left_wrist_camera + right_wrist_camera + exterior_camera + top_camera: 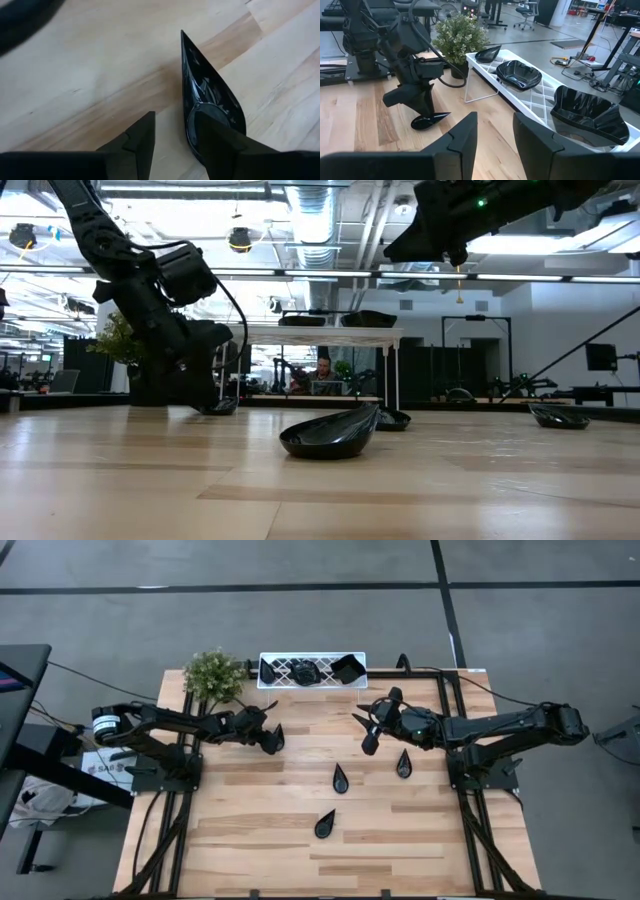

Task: Pick & Place Mini shaped plates
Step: Stack the drop shaped plate on the top of the drop shaped plate on the shelf

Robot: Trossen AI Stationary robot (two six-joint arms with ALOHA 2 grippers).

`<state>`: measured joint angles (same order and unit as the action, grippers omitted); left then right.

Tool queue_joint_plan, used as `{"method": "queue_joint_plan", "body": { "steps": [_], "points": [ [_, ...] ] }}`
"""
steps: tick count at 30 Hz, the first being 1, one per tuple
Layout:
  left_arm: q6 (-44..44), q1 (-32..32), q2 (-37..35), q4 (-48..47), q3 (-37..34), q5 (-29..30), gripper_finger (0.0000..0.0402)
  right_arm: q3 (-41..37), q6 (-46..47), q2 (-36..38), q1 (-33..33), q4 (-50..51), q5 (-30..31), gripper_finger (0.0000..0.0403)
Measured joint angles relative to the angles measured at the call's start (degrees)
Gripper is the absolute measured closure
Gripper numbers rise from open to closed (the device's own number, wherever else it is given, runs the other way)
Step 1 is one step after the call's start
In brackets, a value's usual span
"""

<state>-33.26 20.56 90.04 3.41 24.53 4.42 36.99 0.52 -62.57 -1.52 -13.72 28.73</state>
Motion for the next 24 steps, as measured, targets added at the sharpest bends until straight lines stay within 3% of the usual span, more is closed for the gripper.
{"method": "queue_joint_plan", "body": {
  "steps": [6,14,24],
  "points": [
    [0.0,-0.1,0.0,-0.2,0.0,-0.3,0.0301,0.0,1.2,0.0,0.0,0.0,0.0,0.0282],
    [-0.2,-2.2,0.0,0.5,0.0,-2.9,0.0392,0.0,1.1,0.0,0.0,0.0,-0.1,0.0282],
    [-3.0,-5.8,-0.1,1.1,-0.1,-2.9,0.0395,0.0,1.1,0.0,0.0,0.0,-0.1,0.0282]
  ]
}}
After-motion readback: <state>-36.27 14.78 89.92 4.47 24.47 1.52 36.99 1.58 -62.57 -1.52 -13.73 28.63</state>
